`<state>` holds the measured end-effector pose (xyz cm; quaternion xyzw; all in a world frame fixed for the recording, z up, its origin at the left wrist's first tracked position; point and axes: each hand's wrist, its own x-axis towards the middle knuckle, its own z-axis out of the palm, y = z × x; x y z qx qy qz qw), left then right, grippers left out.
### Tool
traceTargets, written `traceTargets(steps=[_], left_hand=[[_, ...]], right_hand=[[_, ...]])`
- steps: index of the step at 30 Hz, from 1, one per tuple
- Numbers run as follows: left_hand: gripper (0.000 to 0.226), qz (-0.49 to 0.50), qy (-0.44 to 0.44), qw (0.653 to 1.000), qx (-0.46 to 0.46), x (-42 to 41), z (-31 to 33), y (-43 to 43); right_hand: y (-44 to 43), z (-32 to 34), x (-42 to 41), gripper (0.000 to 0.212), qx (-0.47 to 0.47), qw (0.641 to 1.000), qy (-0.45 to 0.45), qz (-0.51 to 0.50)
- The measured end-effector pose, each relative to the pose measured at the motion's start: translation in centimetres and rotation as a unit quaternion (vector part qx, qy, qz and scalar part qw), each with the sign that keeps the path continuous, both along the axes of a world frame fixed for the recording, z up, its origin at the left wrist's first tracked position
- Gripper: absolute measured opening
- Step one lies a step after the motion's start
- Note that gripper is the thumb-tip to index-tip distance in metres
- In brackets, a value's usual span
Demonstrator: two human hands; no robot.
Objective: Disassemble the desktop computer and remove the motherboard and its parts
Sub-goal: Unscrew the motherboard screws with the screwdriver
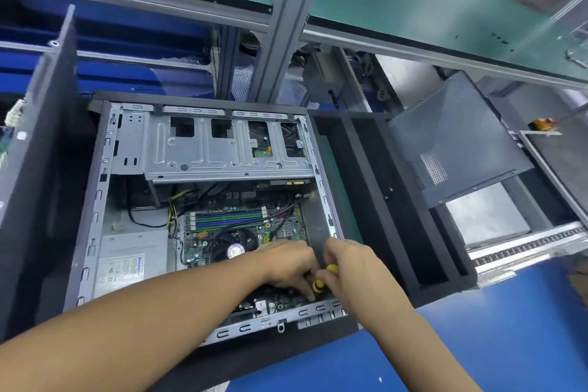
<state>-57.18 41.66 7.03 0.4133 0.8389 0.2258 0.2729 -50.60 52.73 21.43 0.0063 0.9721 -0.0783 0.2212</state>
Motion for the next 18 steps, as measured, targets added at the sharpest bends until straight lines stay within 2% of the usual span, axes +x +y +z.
traceTargets(steps=[2, 4, 9, 14, 18], left_hand=[[0.034, 0.003, -0.003, 1.0, -0.006, 0.1, -0.1, 0.0], [0.035, -0.007, 0.0, 1.0, -0.018, 0.1, -0.1, 0.1], [0.03, -0.013, 0.007, 1.0, -0.009, -0.1, -0.3, 0.2], [0.035, -0.008, 0.022, 1.0, -0.004, -0.3, -0.8, 0.6], [0.03, -0.027, 0.013, 0.999, 0.021, -0.3, -1.0, 0.4]], right_hand=[[0.3, -0.1, 0.1, 0.014, -0.014, 1.0, -0.009, 0.027], [0.6, -0.2, 0.1, 0.017, -0.006, 0.999, -0.024, 0.047], [1.0, -0.3, 0.1, 0.023, -0.045, 0.998, -0.03, 0.017], [0.5, -0.2, 0.0, 0.042, 0.052, 0.998, 0.016, -0.034], [-0.2, 0.3, 0.4, 0.035, 0.073, 0.997, -0.005, -0.002]])
